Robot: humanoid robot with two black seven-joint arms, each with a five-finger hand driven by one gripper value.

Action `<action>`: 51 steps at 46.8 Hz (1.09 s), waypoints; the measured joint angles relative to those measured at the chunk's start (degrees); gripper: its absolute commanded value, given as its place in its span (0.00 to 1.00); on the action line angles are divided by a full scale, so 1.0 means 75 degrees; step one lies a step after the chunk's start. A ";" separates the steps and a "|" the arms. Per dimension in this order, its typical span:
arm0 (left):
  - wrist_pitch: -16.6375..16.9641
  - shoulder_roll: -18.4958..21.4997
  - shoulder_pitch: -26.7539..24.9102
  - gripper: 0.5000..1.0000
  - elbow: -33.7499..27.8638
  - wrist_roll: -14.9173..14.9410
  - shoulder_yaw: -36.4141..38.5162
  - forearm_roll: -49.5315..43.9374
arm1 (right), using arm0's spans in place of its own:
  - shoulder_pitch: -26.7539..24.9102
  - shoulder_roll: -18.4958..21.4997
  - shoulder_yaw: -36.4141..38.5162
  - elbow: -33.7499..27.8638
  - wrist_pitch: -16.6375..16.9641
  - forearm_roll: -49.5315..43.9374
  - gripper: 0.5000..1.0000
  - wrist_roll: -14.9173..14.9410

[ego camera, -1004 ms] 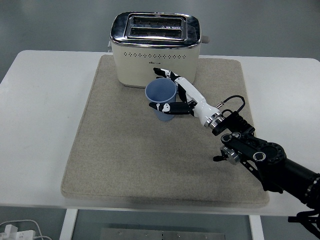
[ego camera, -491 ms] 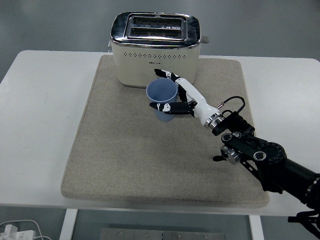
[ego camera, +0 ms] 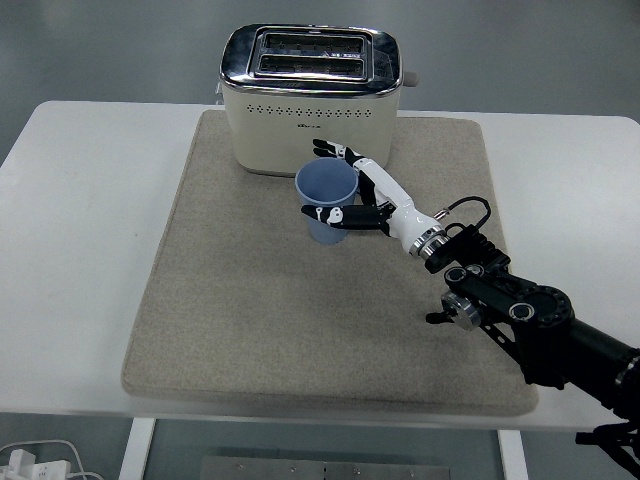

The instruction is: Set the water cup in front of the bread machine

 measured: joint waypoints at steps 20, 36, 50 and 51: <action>0.0003 0.0000 0.0000 1.00 0.0000 0.0000 0.0000 0.0000 | 0.0045 0.0002 0.0011 -0.0002 0.0178 0.0010 0.85 -0.0002; -0.0001 0.0000 0.0000 1.00 0.0000 0.0000 0.0000 0.0000 | 0.0092 0.0003 0.0011 -0.0003 0.0232 0.0010 0.85 0.0016; -0.0001 0.0000 0.0000 1.00 0.0000 0.0000 0.0000 0.0000 | 0.0220 0.0003 0.0003 -0.0003 0.0234 0.0022 0.85 0.0039; -0.0001 0.0000 0.0000 1.00 0.0000 0.0000 0.0000 0.0000 | 0.0220 0.0003 0.0004 -0.0003 0.0234 0.0022 0.85 0.0039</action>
